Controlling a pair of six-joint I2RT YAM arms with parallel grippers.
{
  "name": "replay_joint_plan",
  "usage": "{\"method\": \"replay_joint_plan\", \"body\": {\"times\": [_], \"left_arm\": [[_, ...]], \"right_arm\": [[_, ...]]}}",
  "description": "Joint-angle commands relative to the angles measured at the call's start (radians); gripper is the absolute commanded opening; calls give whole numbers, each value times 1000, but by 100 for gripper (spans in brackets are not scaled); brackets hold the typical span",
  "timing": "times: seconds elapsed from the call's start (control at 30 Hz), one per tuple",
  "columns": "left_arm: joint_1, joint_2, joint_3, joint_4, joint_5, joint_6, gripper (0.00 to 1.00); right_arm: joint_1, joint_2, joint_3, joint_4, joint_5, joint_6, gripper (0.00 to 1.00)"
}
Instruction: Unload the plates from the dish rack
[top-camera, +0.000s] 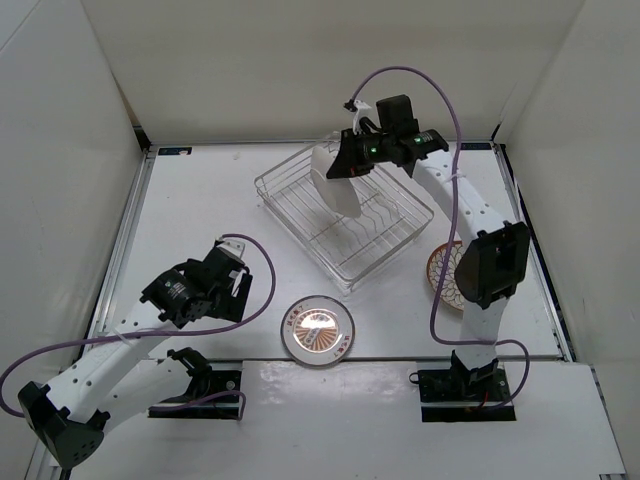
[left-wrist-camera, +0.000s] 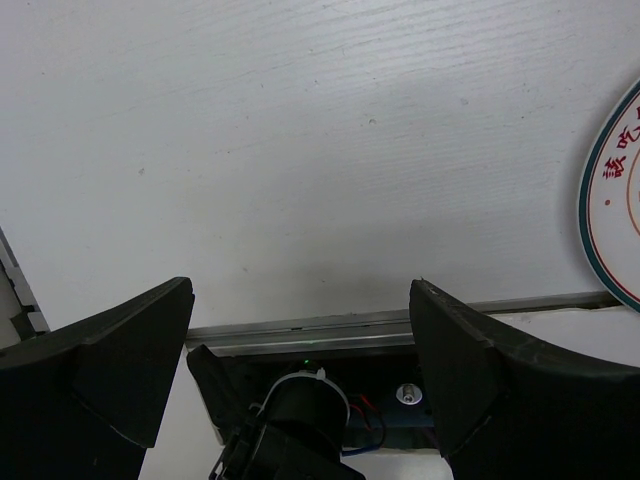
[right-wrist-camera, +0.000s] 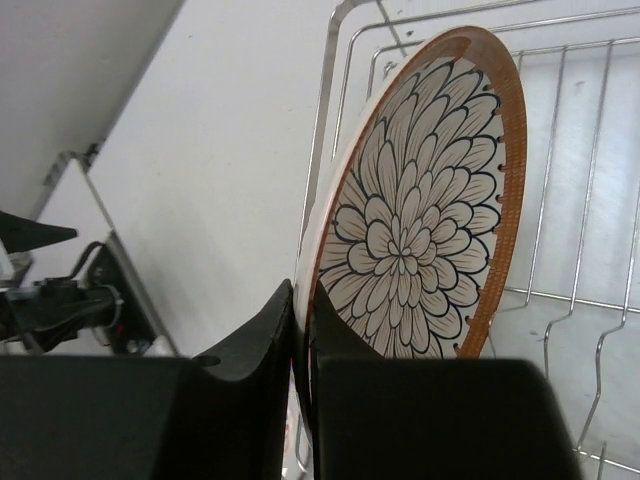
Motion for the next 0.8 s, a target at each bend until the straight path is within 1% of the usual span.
{"method": "replay_joint_plan", "body": {"times": [0.0,0.17,0.37,0.43,0.47,0.5,0.53,0.57,0.6,0.63,0.67,0.7,0.73,0.77], "left_arm": [[6,-8,-5,1,-23,-5,100],[6,-10,-5,-2,-24,-8,100],[6,-11,-7,-5,-33,-15,100],[6,-11,-5,-4,-32,-15,100],[6,-11,-7,-8,-32,-15,100],[6,-8,-7,-7,-32,-17,100],[6,-11,-5,-10,-36,-18,100],[6,-13,-5,-10,-36,-20,100],[6,-13,-5,-15,-38,-24,100],[7,-14,-4,-12,-38,-25,100],[6,-18,-5,-11,-35,-25,100],[6,-18,-8,-11,-35,-18,100],[6,-24,-10,-5,-35,-17,100],[6,-24,-7,-4,-32,-17,100]], "right_arm": [[-29,-113,121,31,156,-184,0],[-37,-176,154,17,195,-197,0],[-40,-250,105,30,183,-197,0],[-40,-270,87,24,218,-200,0],[-43,-284,86,15,237,-255,0],[-45,-305,70,5,327,-280,0],[-45,-319,25,4,364,-362,0],[-45,-395,-70,27,493,-396,0],[-43,-425,-133,52,542,-434,0],[-45,-461,-260,119,646,-543,0],[-43,-494,-380,162,683,-577,0],[-48,-571,-428,181,755,-602,0],[-55,-595,-536,152,803,-652,0],[-61,-636,-571,137,814,-665,0]]}}
